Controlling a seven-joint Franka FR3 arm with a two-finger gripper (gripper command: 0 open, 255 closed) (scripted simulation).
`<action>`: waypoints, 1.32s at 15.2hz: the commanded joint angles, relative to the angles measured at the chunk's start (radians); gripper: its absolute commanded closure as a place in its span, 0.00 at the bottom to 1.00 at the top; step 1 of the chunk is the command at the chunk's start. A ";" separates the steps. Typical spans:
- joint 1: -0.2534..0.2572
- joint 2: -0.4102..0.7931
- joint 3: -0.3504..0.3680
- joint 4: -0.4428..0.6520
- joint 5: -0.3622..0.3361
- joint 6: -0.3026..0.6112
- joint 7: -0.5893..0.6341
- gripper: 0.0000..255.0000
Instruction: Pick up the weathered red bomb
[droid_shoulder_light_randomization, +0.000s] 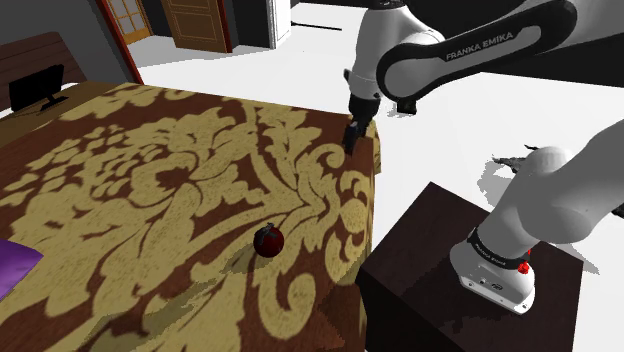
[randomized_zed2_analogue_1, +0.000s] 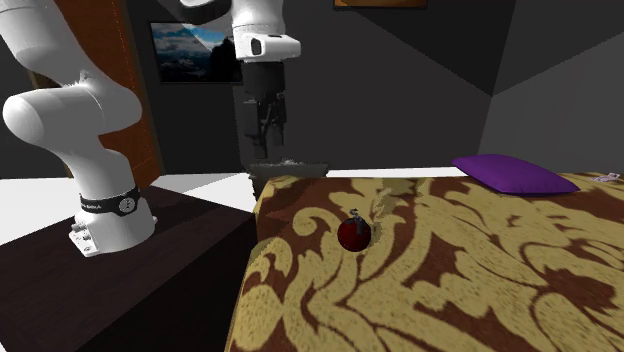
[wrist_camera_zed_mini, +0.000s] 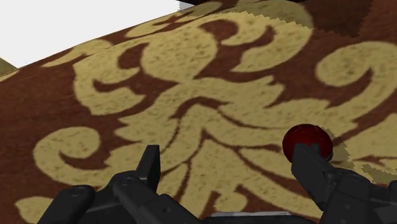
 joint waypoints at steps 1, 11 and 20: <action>0.015 0.060 0.010 0.011 0.009 0.053 -0.007 0.00; 0.079 0.398 0.073 0.152 0.026 0.263 -0.029 0.00; 0.143 0.703 0.117 0.358 -0.007 0.371 -0.034 0.00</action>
